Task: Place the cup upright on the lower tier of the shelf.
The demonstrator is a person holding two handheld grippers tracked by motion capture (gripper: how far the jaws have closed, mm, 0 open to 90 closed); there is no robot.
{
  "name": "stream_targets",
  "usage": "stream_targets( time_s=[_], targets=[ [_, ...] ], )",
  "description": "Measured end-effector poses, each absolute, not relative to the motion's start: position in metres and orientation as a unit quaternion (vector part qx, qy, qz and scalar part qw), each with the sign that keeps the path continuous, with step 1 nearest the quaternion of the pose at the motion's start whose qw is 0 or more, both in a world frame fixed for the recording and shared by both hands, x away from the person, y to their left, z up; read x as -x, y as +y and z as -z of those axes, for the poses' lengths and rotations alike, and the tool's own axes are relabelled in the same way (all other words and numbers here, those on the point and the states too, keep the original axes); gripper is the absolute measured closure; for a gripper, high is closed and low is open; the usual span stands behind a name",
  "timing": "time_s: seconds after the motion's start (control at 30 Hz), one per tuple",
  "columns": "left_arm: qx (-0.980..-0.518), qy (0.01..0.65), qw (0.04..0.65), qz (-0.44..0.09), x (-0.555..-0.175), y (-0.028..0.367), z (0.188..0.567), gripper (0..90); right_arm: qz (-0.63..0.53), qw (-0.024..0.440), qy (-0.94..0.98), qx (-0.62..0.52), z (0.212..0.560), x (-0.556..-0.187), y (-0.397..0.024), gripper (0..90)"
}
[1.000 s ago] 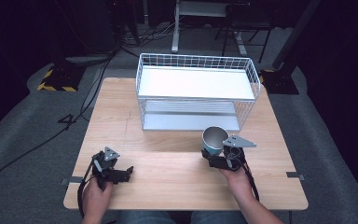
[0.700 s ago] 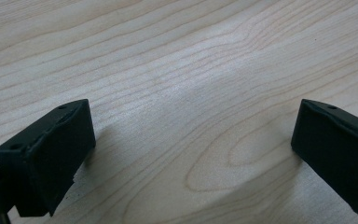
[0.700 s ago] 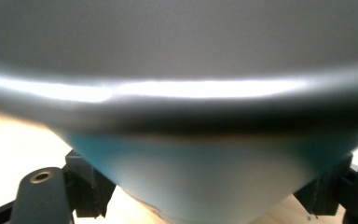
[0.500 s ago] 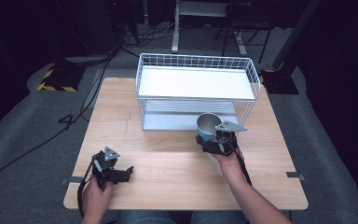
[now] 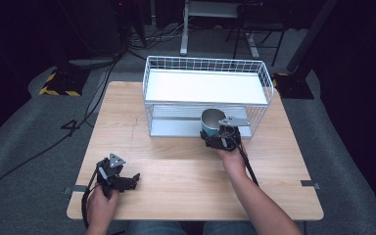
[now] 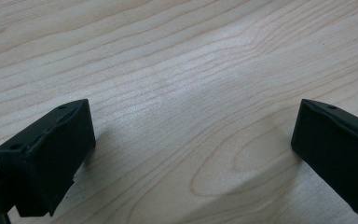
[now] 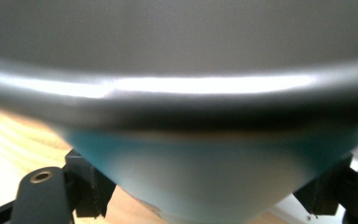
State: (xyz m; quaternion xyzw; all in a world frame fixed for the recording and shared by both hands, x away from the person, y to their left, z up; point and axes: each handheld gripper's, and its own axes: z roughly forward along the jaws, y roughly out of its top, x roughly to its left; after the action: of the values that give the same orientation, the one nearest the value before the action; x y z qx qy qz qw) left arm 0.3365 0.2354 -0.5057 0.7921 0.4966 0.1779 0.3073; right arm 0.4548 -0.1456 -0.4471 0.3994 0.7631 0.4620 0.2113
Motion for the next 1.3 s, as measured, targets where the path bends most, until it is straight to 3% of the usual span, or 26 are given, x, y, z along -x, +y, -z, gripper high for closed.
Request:
stream_targets(
  time_s=[1.3],
  targets=[
    [-0.792, 0.496, 0.308, -0.178, -0.336, 0.235, 0.506, 0.1, -0.454, 0.238, 0.752, -0.414, 0.471, -0.52, -0.11, 21.8]
  ],
)
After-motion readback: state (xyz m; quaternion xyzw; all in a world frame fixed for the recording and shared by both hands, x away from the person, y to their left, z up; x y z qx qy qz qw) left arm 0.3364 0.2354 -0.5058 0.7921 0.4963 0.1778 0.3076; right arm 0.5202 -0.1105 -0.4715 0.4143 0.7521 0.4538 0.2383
